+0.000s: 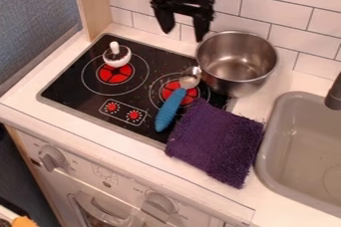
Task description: Move the silver pot to the lower left side of the stove
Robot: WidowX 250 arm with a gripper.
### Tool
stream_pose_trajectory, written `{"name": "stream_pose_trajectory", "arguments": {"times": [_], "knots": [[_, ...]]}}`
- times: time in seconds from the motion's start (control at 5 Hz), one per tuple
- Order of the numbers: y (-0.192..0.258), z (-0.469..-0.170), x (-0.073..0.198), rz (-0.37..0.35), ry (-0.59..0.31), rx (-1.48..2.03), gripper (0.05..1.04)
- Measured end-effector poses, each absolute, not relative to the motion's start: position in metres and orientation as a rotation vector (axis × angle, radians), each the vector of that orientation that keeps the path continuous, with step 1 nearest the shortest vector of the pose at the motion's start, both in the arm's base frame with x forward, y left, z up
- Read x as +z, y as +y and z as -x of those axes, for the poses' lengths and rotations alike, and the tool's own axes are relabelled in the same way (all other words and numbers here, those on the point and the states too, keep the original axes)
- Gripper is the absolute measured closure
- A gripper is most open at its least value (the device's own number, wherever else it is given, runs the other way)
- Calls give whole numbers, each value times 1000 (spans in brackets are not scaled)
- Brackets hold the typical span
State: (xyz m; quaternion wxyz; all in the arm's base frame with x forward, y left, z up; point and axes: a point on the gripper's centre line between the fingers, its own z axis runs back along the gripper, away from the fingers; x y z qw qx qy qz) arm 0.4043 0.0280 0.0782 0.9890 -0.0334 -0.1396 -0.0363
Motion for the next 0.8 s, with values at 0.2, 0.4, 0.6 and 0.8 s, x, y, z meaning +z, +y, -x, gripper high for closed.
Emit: {"name": "stream_pose_trajectory", "arguments": {"times": [0.2, 0.4, 0.6, 0.8], "knots": [[12, -408, 60, 118, -269, -115, 83], [5, -411, 50, 187, -326, -113, 83], [14, -406, 30, 222, -336, -68, 140], [17, -406, 27, 168, -332, -81, 431]]}}
